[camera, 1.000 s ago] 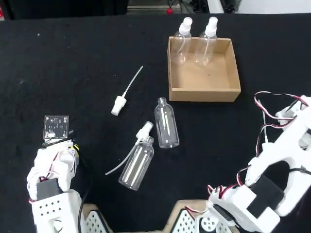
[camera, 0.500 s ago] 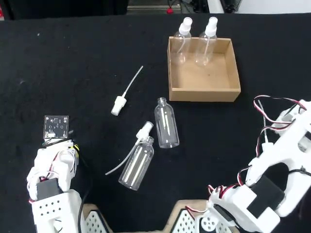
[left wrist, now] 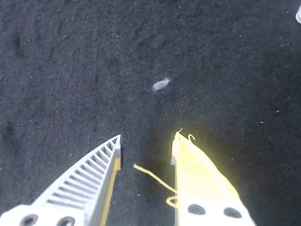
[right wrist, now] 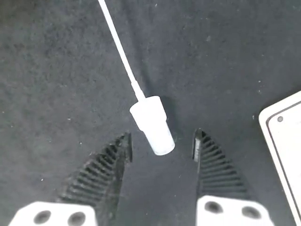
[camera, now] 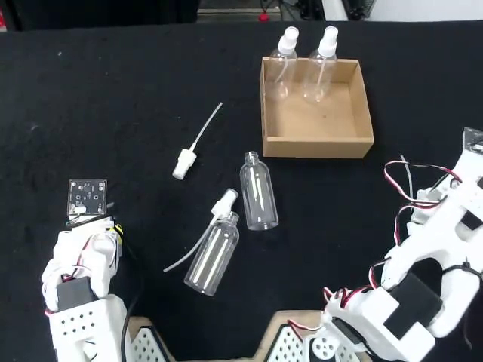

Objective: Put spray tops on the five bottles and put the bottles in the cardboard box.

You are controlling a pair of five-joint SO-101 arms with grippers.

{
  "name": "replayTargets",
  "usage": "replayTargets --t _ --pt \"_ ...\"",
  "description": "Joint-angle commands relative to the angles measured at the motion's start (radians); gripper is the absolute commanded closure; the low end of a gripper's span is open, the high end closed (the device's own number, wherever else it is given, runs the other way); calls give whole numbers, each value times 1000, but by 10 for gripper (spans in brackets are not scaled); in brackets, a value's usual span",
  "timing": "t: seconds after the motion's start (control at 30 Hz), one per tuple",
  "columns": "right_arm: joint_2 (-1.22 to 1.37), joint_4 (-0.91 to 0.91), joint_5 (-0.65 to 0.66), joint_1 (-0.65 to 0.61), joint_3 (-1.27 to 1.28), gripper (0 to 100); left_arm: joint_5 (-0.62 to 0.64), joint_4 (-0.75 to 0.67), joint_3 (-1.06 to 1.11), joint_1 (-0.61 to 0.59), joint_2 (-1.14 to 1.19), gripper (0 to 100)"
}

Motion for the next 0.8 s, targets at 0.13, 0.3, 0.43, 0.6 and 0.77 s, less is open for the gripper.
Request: replayTargets --t 0.13,0.3,0.43,0.6,0.77 --pt "-39 -35 20 5 -2 800 -63 2 22 18 -9 823" --pt "-38 -31 20 5 2 800 -442 8 2 15 -11 827" --pt "-38 -29 20 6 2 800 -709 9 -93 -61 -11 827" --pt "-38 -29 20 11 4 800 -1011 9 -154 -171 -11 824" --pt "-38 -29 17 9 4 800 -1318 6 -107 -300 -11 823"
